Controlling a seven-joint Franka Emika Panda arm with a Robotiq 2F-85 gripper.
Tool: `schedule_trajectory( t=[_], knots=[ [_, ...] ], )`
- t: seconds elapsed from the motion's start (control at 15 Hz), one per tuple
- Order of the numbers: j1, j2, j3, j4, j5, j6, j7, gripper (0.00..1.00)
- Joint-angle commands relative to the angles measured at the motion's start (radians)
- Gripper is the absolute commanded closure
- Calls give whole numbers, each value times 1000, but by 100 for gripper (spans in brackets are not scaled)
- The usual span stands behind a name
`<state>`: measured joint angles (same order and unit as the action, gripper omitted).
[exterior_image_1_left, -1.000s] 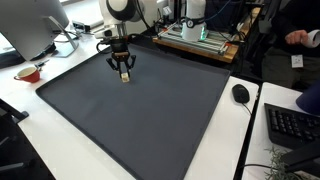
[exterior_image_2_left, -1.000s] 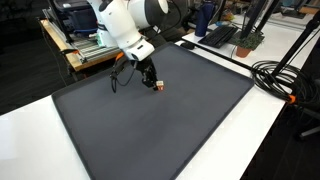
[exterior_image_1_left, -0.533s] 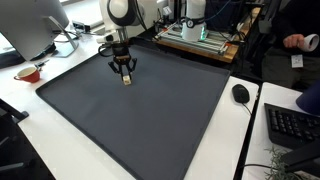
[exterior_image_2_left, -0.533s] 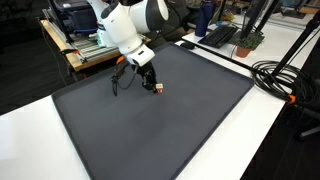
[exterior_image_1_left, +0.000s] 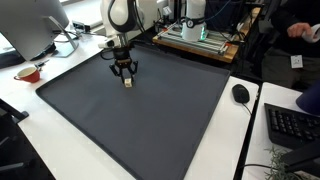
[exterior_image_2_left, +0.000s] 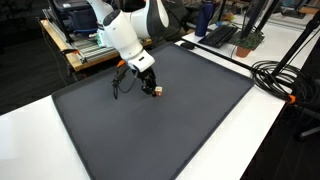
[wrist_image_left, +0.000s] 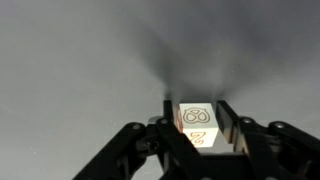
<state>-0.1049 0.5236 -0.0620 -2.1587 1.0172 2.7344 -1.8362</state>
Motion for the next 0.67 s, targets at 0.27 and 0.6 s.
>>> schedule_trajectory(
  t=[0.27,0.6],
  knots=[
    [55,-275,-39,-256,-331,34,355,0],
    [91,-347,-43,-304,-405,-3,341,0]
  ],
)
